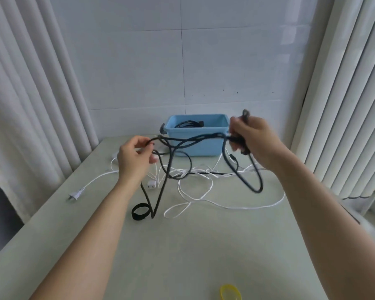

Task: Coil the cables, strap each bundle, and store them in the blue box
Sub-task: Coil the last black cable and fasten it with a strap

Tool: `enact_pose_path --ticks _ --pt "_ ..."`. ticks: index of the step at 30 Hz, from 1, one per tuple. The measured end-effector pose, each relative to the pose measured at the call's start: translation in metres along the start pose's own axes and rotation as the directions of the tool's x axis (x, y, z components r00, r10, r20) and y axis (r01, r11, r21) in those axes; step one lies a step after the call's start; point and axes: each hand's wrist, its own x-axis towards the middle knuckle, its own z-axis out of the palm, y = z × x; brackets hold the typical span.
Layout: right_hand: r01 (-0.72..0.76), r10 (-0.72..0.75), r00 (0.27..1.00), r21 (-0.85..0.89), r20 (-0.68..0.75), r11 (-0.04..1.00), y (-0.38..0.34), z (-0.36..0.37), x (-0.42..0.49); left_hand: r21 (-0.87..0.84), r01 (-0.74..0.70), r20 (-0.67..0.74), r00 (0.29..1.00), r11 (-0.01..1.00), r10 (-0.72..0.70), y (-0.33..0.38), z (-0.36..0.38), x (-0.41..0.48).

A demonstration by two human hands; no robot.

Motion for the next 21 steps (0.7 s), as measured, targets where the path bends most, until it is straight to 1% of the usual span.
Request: enact_pose_path --ticks 1,2,3,4,5,6,7,8,9,10,11,12,14,15,16,18,19,21 --pt "0.057 -0.036 0.994 -0.204 0.105 0.977 0.000 0.004 -0.003 -0.047 0.011 -0.074 0.997 0.999 -0.014 0.003 -0.001 0.002" --pt "0.107 -0.040 0.981 -0.364 0.188 0.925 0.001 0.008 -0.005 -0.015 0.012 -0.085 0.996 1.000 -0.014 0.007 -0.002 0.003" --pt "0.129 -0.021 0.970 -0.441 0.241 0.888 0.002 0.012 -0.007 0.062 0.020 -0.029 0.999 0.998 -0.019 0.012 -0.003 0.003" --pt "0.121 0.005 0.963 -0.451 0.269 0.884 0.003 0.016 -0.008 0.183 0.027 0.055 0.998 0.983 -0.038 0.016 -0.003 0.001" --pt "0.106 0.023 0.961 -0.441 0.277 0.891 0.004 0.018 -0.008 0.342 0.010 0.130 0.990 0.940 -0.058 0.021 -0.003 0.000" --pt "0.095 0.030 0.961 -0.431 0.275 0.898 0.005 0.021 -0.008 0.506 -0.025 0.174 0.982 0.862 -0.074 0.025 -0.002 -0.003" --pt "0.090 0.028 0.963 -0.418 0.267 0.904 0.005 0.023 -0.008 0.610 -0.079 0.196 0.979 0.789 -0.053 0.032 -0.001 -0.007" --pt "0.087 0.024 0.965 -0.410 0.260 0.908 0.006 0.025 -0.007 0.621 -0.142 0.226 0.974 0.771 -0.002 0.039 -0.001 -0.009" --pt "0.089 0.018 0.967 -0.405 0.253 0.910 0.006 0.027 -0.006 0.548 -0.191 0.277 0.960 0.814 0.039 0.045 0.002 -0.011" --pt "0.090 0.014 0.969 -0.402 0.248 0.911 0.008 0.028 -0.006 0.434 -0.200 0.339 0.940 0.879 0.047 0.051 0.004 -0.014" --pt "0.091 0.008 0.970 -0.394 0.244 0.915 0.008 0.029 -0.006 0.331 -0.177 0.419 0.908 0.927 0.023 0.055 0.008 -0.020" --pt "0.089 0.004 0.972 -0.382 0.237 0.920 0.009 0.030 -0.006 0.273 -0.150 0.519 0.855 0.950 -0.014 0.059 0.013 -0.027" --pt "0.086 -0.005 0.974 -0.355 0.224 0.931 0.010 0.032 -0.007 0.233 -0.135 0.679 0.732 0.963 -0.062 0.060 0.026 -0.041" --pt "0.085 -0.010 0.976 -0.339 0.219 0.937 0.010 0.033 -0.007 0.234 -0.142 0.721 0.689 0.962 -0.073 0.059 0.032 -0.046" --pt "0.088 -0.017 0.976 -0.323 0.215 0.942 0.010 0.034 -0.007 0.239 -0.158 0.741 0.667 0.958 -0.075 0.058 0.036 -0.051" --pt "0.094 -0.031 0.978 -0.307 0.204 0.947 0.009 0.033 -0.007 0.219 -0.180 0.756 0.653 0.959 -0.050 0.055 0.039 -0.054" --pt "0.097 -0.031 0.979 -0.326 0.204 0.940 0.009 0.032 -0.005 0.191 -0.170 0.752 0.658 0.967 -0.033 0.054 0.037 -0.051" --pt "0.089 0.005 0.976 -0.415 0.220 0.905 0.011 0.026 -0.004 0.146 -0.154 0.714 0.700 0.977 0.004 0.051 0.031 -0.046"
